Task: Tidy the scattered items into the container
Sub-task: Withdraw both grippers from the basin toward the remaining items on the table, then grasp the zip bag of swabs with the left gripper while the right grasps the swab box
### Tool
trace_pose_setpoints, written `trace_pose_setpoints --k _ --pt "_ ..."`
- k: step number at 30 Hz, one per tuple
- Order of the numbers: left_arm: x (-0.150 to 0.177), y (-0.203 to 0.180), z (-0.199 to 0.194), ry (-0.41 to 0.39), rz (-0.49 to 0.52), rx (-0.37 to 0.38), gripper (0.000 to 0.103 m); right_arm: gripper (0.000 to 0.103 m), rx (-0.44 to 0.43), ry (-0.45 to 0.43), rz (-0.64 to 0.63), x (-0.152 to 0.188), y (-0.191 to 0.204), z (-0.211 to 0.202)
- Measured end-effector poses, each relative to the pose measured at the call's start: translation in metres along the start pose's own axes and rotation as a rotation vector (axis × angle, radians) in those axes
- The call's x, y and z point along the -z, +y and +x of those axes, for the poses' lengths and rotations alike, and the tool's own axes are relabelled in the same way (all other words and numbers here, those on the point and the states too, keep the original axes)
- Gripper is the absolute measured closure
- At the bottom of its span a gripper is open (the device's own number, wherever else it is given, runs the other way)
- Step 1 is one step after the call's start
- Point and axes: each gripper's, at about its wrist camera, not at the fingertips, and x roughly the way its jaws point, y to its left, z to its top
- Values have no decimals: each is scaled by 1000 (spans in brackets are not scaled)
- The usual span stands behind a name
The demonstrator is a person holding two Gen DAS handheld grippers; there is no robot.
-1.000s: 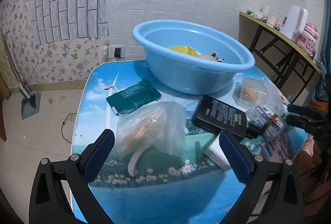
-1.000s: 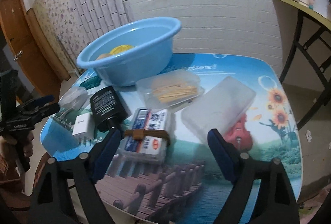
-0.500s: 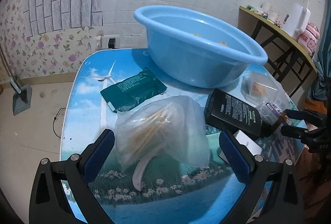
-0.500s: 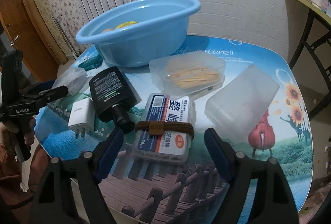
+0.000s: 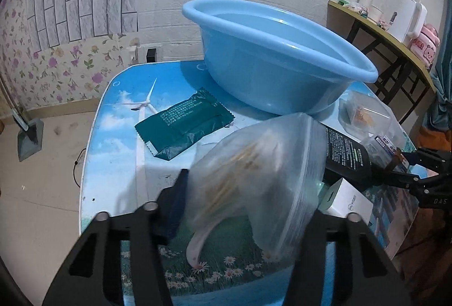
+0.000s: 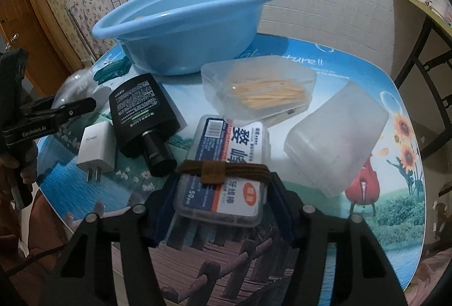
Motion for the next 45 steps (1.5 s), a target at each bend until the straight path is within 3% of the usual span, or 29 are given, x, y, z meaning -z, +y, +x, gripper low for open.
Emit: trace_pose_setpoints --k 6,23,45 --pt "0 -3 -8 -12 -8 4 63 45 -29 1 -13 6 -3 -6" --pt "0 -20 -33 -45 5 -1 66 45 -87 -46 -8 20 -13 -28" --pt "-30 -36 -85 -145 13 16 67 45 -178 -190 -70 -13 2 -75"
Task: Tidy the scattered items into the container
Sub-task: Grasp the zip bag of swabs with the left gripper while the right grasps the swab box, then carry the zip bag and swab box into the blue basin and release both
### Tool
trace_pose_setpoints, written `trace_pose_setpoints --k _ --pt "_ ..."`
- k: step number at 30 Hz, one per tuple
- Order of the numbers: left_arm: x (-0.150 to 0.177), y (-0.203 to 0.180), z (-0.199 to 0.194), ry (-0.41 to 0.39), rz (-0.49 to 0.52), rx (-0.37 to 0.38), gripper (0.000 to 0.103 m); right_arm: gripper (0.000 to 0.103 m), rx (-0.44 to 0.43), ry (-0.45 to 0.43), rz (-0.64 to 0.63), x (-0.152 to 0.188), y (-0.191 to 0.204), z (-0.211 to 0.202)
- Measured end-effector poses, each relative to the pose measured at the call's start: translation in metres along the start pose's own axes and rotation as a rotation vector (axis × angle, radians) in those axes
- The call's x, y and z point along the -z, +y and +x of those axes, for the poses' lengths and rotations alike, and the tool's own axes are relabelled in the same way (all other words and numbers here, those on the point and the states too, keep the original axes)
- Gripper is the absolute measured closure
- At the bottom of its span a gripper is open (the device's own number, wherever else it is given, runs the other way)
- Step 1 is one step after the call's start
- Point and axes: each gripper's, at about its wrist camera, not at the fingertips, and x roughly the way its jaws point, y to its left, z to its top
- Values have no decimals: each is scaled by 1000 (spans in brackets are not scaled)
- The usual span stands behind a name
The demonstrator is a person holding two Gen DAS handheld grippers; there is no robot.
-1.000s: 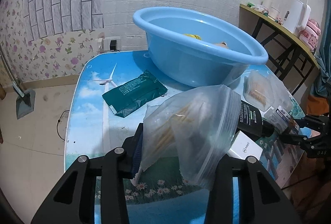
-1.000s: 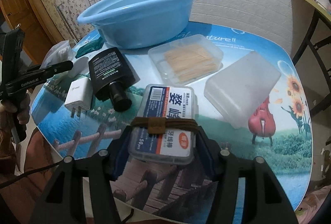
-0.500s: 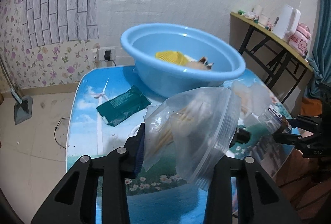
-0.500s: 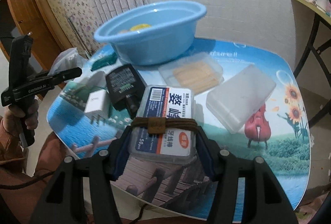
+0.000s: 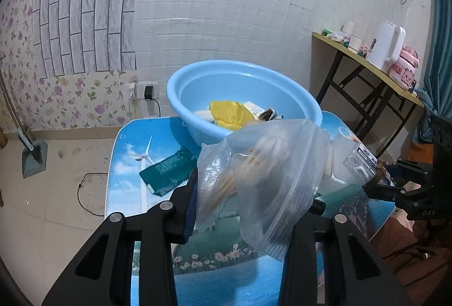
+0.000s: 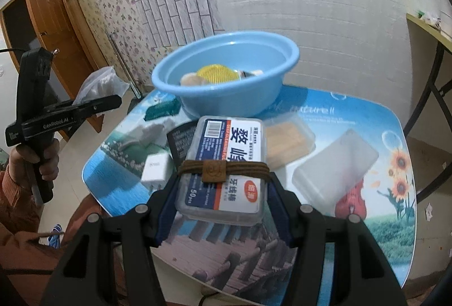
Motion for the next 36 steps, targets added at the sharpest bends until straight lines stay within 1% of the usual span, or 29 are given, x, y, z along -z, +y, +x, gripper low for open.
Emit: trace_pose_setpoints --k 5,9,14,21,28,30,36 --pt "-18 0 -4 -31 23 1 67 45 -8 -39 -50 -24 7 -5" --pt "-36 0 4 -37 52 -3 67 45 -15 -58 -68 -44 8 -4" --pt "-53 -2 23 -28 75 16 67 45 -18 -58 -62 -67 5 11" --pt "-72 -5 59 -3 90 44 67 45 -10 -49 -37 -96 -9 35" --pt "-90 1 94 24 104 39 67 45 9 3 -63 -120 -15 66" --pt "-95 2 103 30 113 34 67 45 35 26 -72 -126 -16 77" --pt "-106 7 135 84 127 11 67 45 17 97 -76 -143 -23 109"
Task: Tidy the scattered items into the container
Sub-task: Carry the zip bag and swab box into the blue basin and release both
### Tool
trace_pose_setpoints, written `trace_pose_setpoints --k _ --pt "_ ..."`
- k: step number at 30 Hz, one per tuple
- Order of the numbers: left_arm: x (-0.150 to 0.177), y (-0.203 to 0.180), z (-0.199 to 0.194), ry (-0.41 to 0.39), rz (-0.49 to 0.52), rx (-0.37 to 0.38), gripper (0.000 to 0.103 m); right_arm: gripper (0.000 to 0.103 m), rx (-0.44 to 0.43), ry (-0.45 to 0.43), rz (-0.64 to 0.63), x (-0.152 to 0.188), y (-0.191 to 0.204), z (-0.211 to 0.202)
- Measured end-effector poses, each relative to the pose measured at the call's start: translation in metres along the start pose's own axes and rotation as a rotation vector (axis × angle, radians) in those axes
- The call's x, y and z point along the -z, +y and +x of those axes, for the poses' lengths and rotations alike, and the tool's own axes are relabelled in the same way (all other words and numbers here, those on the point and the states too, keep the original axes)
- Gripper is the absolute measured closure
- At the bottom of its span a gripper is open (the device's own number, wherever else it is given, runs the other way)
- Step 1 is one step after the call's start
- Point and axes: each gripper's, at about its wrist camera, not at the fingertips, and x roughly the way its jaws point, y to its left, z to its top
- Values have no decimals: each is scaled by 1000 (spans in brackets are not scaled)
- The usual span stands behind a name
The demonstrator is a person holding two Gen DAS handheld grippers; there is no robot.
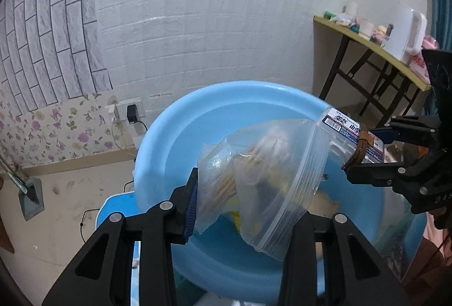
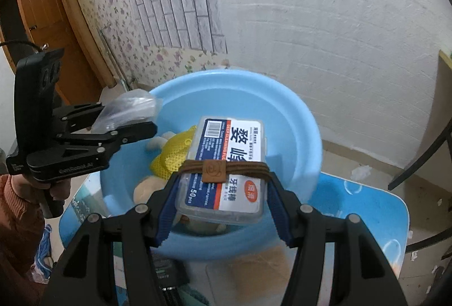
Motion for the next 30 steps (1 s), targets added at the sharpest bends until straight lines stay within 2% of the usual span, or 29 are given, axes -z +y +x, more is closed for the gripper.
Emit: trace_pose_setpoints --k 10,18,30 --pt "-10 4 32 64 8 5 66 45 -13 117 -14 -30 -17 43" --pt "-12 2 35 57 15 38 37 45 -21 176 -55 -46 -17 67" --pt "-11 3 30 49 19 55 35 45 -36 203 -73 -47 -11 74"
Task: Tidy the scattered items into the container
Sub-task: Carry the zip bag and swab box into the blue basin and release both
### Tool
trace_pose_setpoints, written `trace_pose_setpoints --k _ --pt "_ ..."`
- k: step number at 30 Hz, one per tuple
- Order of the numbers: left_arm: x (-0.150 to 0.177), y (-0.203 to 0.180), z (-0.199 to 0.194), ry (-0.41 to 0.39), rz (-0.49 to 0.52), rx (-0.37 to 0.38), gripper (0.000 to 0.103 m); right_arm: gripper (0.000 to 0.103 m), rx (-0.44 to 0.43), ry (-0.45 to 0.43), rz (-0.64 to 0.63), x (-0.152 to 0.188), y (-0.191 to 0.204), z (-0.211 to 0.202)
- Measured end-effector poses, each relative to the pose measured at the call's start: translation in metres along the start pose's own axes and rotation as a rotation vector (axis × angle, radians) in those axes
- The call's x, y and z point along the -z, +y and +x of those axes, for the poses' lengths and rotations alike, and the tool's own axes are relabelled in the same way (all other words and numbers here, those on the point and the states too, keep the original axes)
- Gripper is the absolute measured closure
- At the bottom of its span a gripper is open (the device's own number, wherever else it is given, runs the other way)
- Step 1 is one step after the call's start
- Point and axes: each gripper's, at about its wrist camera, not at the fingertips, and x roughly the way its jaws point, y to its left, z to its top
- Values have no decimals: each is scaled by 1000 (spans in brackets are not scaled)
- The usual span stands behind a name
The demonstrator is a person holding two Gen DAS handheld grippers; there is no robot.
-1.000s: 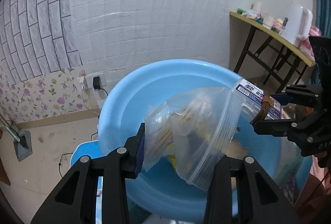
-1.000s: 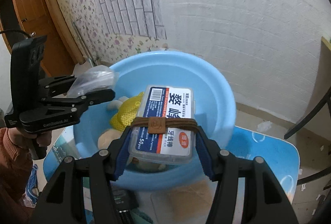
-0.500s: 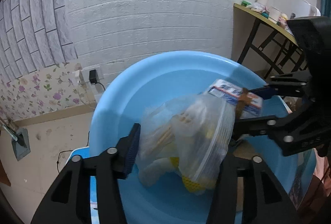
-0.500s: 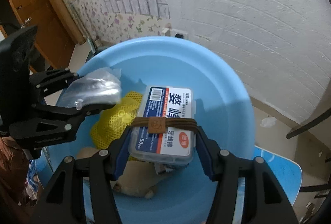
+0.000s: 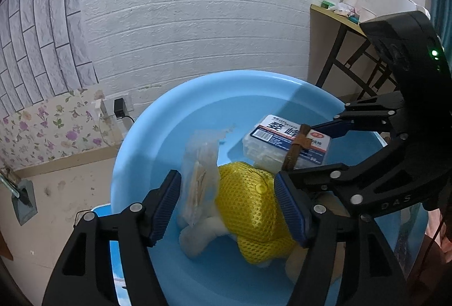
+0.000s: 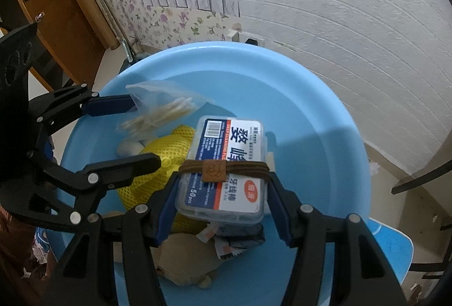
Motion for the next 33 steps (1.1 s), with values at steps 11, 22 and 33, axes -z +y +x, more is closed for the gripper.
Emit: trace_pose_setpoints --k 11,22,33 --pt "5 -7 -6 -2 12 0 30 43 21 41 24 -8 1 11" --pt "7 -8 -14 -4 1 -17 29 38 52 13 41 -1 3 1" --pt "13 -16 -35 -27 -9 -35 28 38 68 -45 44 8 5 -27"
